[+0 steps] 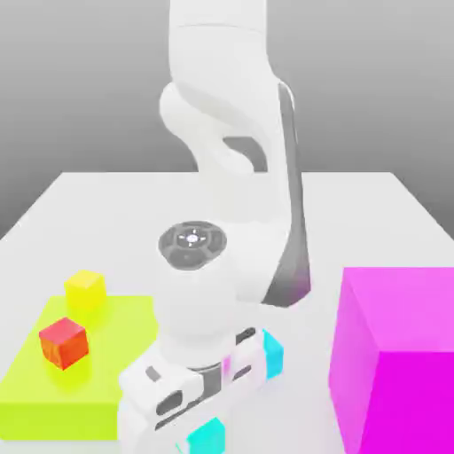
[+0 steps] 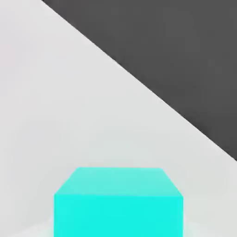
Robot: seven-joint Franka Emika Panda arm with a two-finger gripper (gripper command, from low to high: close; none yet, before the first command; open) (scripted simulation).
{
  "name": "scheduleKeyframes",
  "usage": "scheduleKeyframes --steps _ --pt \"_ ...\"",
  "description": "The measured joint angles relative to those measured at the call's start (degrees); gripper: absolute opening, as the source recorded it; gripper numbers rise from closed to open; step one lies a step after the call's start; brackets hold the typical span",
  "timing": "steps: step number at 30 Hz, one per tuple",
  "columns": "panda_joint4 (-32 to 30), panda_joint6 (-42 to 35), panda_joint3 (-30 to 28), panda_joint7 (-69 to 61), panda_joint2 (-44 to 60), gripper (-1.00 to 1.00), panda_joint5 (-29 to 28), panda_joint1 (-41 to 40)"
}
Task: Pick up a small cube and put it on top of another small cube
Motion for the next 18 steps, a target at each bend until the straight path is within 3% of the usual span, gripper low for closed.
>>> scheduleKeyframes --steps 7,14,18 --pt "-2.9 -9.6 -7.7 12.5 -12.8 -1.0 -4.2 -2.2" --pt "-5.8 -18.5 -13.0 29.0 -24.8 -1.0 -7.4 -12.8" --pt "-7.3 -14.3 -13.7 29.9 -21.8 -1.0 -4.8 -13.2"
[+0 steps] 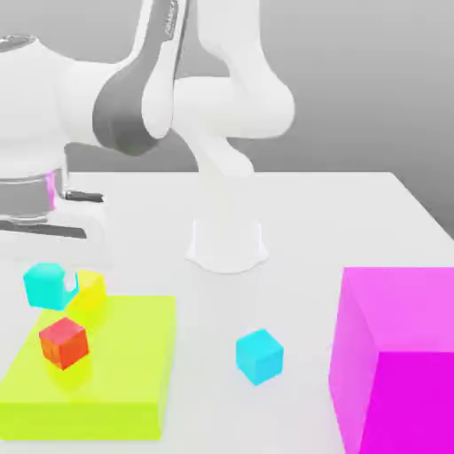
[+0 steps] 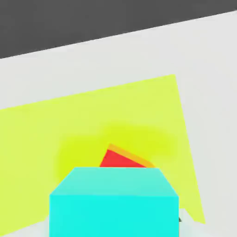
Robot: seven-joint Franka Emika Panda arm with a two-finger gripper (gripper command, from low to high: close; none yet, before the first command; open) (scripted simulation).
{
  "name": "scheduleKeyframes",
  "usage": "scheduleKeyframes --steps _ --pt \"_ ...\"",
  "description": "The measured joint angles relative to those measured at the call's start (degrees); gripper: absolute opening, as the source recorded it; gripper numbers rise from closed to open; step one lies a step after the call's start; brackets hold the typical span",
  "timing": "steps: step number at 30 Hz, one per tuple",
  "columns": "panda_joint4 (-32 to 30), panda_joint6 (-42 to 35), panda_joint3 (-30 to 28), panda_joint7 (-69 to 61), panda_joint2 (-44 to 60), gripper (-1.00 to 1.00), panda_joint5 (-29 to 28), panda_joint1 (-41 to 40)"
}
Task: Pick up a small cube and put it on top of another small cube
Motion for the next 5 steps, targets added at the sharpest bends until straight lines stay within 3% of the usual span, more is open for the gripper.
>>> scheduleKeyframes --steps 1,2,5 --pt "-0.4 2.1 0.2 -0.6 1.8 -1.0 1.0 -0.1" --pt "-0.7 3.7 0.3 -1.1 3.2 1.0 1.7 -0.2" --pt "-0.7 3.7 0.3 -1.1 3.2 1.0 1.7 -0.2"
